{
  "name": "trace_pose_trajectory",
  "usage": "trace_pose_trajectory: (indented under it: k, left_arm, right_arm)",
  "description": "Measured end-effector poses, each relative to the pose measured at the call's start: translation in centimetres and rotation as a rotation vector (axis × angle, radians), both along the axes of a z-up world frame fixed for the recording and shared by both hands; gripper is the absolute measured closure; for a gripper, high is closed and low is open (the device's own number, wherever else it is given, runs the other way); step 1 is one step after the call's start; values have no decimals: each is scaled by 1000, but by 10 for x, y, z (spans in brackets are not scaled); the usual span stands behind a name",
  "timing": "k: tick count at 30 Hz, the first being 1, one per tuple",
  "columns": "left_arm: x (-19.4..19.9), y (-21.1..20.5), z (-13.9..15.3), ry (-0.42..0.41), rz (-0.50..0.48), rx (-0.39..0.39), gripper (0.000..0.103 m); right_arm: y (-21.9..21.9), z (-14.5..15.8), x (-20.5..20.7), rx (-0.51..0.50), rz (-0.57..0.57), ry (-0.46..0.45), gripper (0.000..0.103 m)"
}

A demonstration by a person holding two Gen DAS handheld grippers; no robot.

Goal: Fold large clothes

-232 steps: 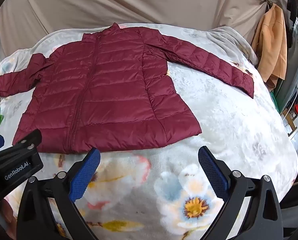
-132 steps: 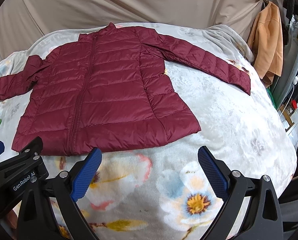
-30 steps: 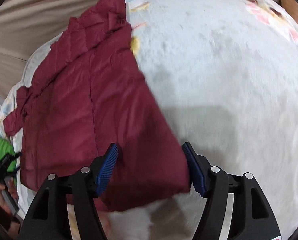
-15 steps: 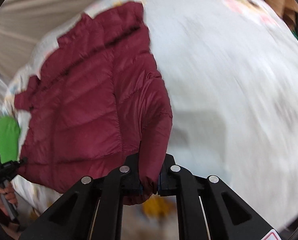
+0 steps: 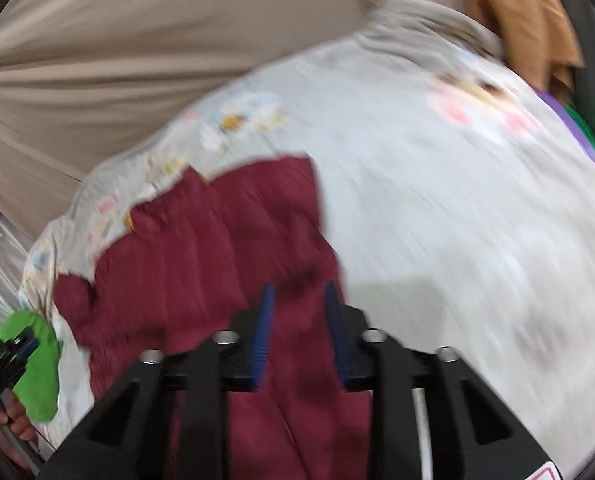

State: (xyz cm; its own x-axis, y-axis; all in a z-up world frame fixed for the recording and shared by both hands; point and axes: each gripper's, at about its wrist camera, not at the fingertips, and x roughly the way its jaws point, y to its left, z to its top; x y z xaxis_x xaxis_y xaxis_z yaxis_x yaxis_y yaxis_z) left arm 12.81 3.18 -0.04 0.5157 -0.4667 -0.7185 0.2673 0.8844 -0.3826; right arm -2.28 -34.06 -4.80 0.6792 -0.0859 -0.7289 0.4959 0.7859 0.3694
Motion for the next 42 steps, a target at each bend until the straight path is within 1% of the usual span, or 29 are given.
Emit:
trace_pose_trajectory:
  k: [1, 3, 5, 6, 8, 9, 10, 11, 13, 14, 15, 17, 19, 20, 22, 23, 25, 26, 27, 29, 31, 32, 33, 34, 35, 36, 37, 39, 42]
  left_arm:
    - [16, -20, -14, 12, -25, 7, 67]
    - [31, -46, -43, 45, -40, 59, 69]
    - [46, -71, -71, 76, -46, 112, 69]
    - [54, -79, -88, 93, -37, 155, 69]
    - [64, -77, -108, 118, -12, 203, 69]
    - [69, -75, -117, 128, 5, 214, 68]
    - [73, -69, -122, 129, 12, 214, 70]
    - [76, -69, -126, 127, 16, 203, 72]
    - [75, -68, -128, 131, 12, 192, 74]
    - [74, -69, -128, 128, 15, 203, 74]
    - [74, -71, -129, 122, 20, 220, 74]
    - [74, -71, -131, 120, 34, 220, 74]
    - [73, -70, -134, 119, 53, 211, 74]
    - [73, -69, -132, 118, 56, 212, 74]
    - [70, -68, -131, 113, 49, 214, 74]
    - [70, -68, -131, 113, 44, 222, 74]
    - [68, -62, -127, 122, 40, 217, 74]
    - [69, -60, -127, 128, 44, 205, 74]
    - [67, -52, -125, 137, 54, 178, 74]
    - [63, -39, -120, 145, 76, 142, 74]
    - [57, -21, -115, 153, 106, 117, 74]
    - [56, -12, -112, 157, 123, 110, 74]
    - [54, 2, -106, 155, 147, 100, 73]
    - [53, 18, -98, 139, 175, 91, 66]
    - [53, 31, -92, 125, 202, 86, 62]
    - [53, 53, -82, 105, 251, 74, 56]
    - [54, 73, -75, 92, 291, 61, 50]
    - [61, 119, -65, 82, 388, 47, 45]
    - [74, 175, -61, 92, 509, 17, 44]
  right_arm:
    - [-1, -1, 17, 0, 14, -4, 98]
    - [3, -12, 64, 21, 55, 3, 100]
    - [14, -19, 98, 12, 110, 10, 100]
    - [20, -23, 107, 0, 127, 16, 101]
    - [17, -33, 122, -28, 141, 43, 101]
    - [7, -45, 129, -14, 146, 97, 101]
    - [-5, -56, 134, -33, 109, 129, 103]
    - [-26, -69, 135, -39, 39, 168, 103]
    - [-53, -83, 130, 11, -37, 189, 103]
    - [-57, -83, 129, 22, -53, 197, 103]
    - [-53, -73, 127, 1, -62, 190, 103]
    - [-33, -47, 121, -44, -25, 119, 103]
    - [-21, -38, 116, -84, -7, 78, 103]
    - [-18, -43, 116, -99, -1, 89, 103]
    - [-19, -86, 125, -90, 39, 253, 103]
    - [-19, -94, 125, -88, 51, 260, 103]
    - [-11, -73, 120, -127, 36, 247, 103]
    - [-5, -56, 112, -114, 44, 183, 103]
    - [0, -48, 107, -100, 55, 150, 103]
    - [15, -48, 101, -100, 88, 154, 103]
    - [31, -82, 107, -127, 154, 276, 103]
    - [38, -92, 105, -165, 163, 284, 103]
    - [44, -87, 105, -193, 157, 295, 103]
    - [48, -81, 107, -193, 152, 318, 99]
    - [51, -72, 108, -174, 146, 309, 97]
    - [58, -54, 107, -146, 150, 250, 95]
    - [63, -44, 108, -141, 166, 216, 95]
    - [84, -25, 115, -148, 212, 173, 95]
    - [107, -9, 138, -70, 295, 113, 92]
